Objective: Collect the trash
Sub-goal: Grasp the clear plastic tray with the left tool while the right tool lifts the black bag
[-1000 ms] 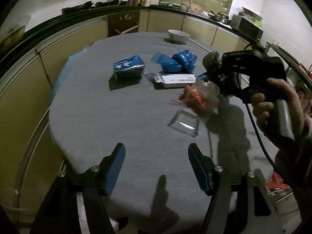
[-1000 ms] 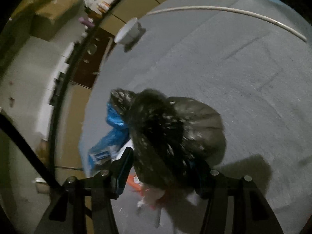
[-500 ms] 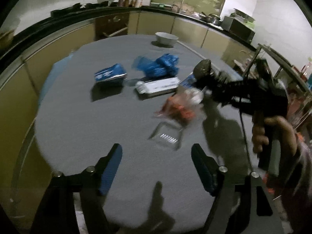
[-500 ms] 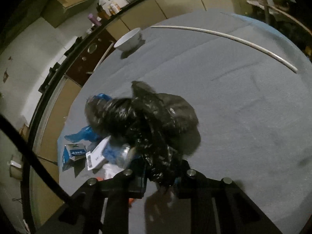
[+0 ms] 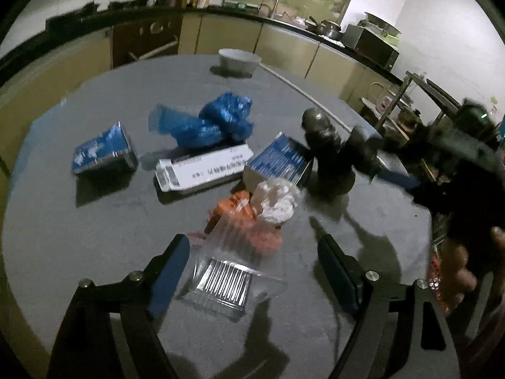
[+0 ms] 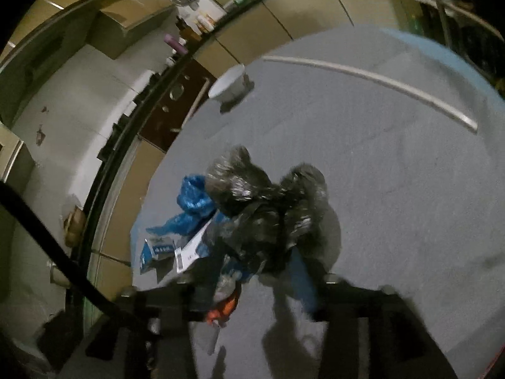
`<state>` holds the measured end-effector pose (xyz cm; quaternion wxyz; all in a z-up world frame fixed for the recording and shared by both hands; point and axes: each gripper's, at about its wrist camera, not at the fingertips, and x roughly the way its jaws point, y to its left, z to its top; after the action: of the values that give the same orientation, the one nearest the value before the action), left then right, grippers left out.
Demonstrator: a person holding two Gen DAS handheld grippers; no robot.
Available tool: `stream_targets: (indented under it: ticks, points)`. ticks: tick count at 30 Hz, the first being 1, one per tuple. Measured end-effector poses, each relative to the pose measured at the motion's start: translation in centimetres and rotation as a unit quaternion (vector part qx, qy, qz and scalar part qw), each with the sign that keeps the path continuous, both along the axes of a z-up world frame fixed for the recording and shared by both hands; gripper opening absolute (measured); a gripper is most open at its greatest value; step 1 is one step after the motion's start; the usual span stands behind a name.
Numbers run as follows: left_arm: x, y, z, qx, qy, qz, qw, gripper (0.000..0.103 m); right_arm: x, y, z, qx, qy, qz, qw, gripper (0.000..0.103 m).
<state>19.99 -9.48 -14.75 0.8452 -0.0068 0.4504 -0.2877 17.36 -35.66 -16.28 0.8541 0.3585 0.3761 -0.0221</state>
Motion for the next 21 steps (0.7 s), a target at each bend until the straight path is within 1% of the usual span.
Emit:
stream_targets:
  ticks: [1, 3, 4, 5, 6, 7, 10, 12, 14, 16, 18, 19, 21]
  points:
    - [0.2, 0.3, -0.5, -0.006, 0.007, 0.002, 1.0, 0.083, 0.0, -0.2, 0.6, -0.009, -0.014, -0.005, 1.0, 0.064]
    - [0.2, 1.0, -1.0, -0.023, 0.015, 0.001, 0.9996, 0.079, -0.2, -0.8, 1.6, -0.026, -0.043, -0.022, 0.999, 0.076]
    - [0.3, 1.2, -1.2, -0.028, 0.016, 0.001, 0.9995, 0.069, -0.4, -1.0, 2.0, -0.031, -0.054, -0.027, 0.998, 0.079]
    - [0.4, 1.4, -1.4, -0.028, 0.018, 0.0, 0.9995, 0.063, -0.2, -1.3, 2.3, -0.039, -0.069, -0.033, 0.996, 0.083]
    - [0.4, 1.5, -1.5, -0.028, 0.015, -0.002, 0.9995, 0.063, 0.2, -1.4, 2.4, -0.05, -0.073, -0.036, 0.995, 0.087]
    - [0.4, 1.7, -1.5, -0.031, 0.012, -0.004, 0.9994, 0.063, 0.7, -1.4, 2.4, -0.06, -0.068, -0.035, 0.995, 0.087]
    - [0.2, 2.2, -1.5, -0.041, 0.01, -0.007, 0.9991, 0.061, 3.3, -1.6, 1.0, -0.089, -0.032, -0.017, 0.995, 0.087]
    - [-0.1, 2.6, -1.4, -0.046, 0.008, -0.01, 0.9988, 0.06, 4.8, -1.8, 0.2, -0.124, -0.021, -0.017, 0.992, 0.087]
    - [-0.4, 3.2, -1.4, -0.05, 0.007, -0.012, 0.9986, 0.06, 6.4, -1.7, -0.9, -0.141, 0.005, -0.001, 0.99, 0.087]
    - [-0.6, 3.8, -1.5, -0.05, 0.006, -0.009, 0.9987, 0.059, 7.9, -1.7, -2.6, -0.135, 0.033, 0.023, 0.99, 0.078]
    - [-0.8, 4.4, -1.7, -0.047, 0.009, -0.005, 0.9988, 0.057, 9.1, -1.4, -4.0, -0.132, 0.061, 0.047, 0.988, 0.059]
    - [-0.9, 4.9, -1.9, -0.049, 0.015, -0.003, 0.9987, 0.057, 9.4, -1.4, -4.6, -0.111, 0.058, 0.057, 0.99, 0.058]
    - [-1.2, 5.6, -2.3, -0.053, 0.03, -0.002, 0.9981, 0.057, 9.2, -1.9, -5.1, -0.074, 0.048, 0.058, 0.994, 0.047]
